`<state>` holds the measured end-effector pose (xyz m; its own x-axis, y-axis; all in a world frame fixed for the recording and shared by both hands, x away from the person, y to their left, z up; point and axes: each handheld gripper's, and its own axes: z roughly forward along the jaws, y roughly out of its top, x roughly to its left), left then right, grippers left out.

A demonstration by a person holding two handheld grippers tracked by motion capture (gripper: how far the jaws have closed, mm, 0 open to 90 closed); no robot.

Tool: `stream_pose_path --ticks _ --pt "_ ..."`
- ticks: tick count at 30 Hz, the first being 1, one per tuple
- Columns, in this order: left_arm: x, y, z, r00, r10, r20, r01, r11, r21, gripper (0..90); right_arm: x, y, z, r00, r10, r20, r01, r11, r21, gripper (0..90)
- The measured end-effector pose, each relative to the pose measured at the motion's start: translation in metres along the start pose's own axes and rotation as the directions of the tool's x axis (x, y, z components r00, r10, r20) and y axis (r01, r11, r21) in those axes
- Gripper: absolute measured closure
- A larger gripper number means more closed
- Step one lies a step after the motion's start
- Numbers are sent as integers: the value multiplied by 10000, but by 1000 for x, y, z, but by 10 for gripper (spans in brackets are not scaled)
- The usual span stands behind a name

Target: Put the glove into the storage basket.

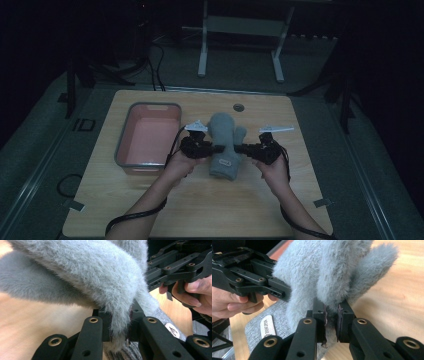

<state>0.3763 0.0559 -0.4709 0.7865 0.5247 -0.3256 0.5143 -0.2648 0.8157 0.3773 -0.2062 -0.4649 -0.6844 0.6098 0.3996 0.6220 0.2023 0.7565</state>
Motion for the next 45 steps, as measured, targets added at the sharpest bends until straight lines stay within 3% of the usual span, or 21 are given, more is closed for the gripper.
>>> stream_pose_path --ticks 3,10,18,20,24,25,26,28,29,30,38,45 --pt "5 11 -12 9998 196 -81 -195 9998 63 791 4 10 3 10000 -39 -89 38 10000 -34 807" --pt "12 21 -31 9993 220 -294 -219 9997 48 791 15 28 11 9996 -169 -244 166 9998 -132 808" --pt "25 27 -68 9975 93 -706 -101 9999 -119 790 36 58 35 9970 -337 -697 325 9993 -189 808" --pt "31 26 -83 9964 69 -851 -82 9998 -160 790 42 64 43 9960 -370 -816 359 9993 -142 808" --pt "39 23 -99 9949 -47 -1011 20 9997 -260 790 54 76 60 9934 -469 -1048 470 9989 -15 808" --pt "44 21 -110 9939 -123 -1094 86 9994 -338 790 57 80 64 9927 -502 -1096 508 9987 29 808" --pt "44 21 -110 9939 -123 -1094 86 9994 -338 790 57 80 64 9927 -502 -1096 508 9987 29 808" --pt "51 19 -126 9918 -147 -1269 105 9994 -338 790 65 86 74 9912 -599 -1177 612 9981 80 808" --pt "51 19 -126 9918 -147 -1269 105 9994 -338 790 72 91 83 9900 -696 -1227 718 9973 139 808" --pt "56 16 -137 9895 -185 -1433 148 9995 -269 790 76 93 88 9892 -736 -1266 763 9969 173 808" --pt "75 -2 -175 9789 -671 -1931 604 9973 -406 789 105 107 129 9842 -993 -1469 1084 9926 552 808" --pt "89 -13 -182 9697 -1049 -2206 1001 9944 -327 789 114 110 158 9851 -1153 -1274 1271 9879 892 808"
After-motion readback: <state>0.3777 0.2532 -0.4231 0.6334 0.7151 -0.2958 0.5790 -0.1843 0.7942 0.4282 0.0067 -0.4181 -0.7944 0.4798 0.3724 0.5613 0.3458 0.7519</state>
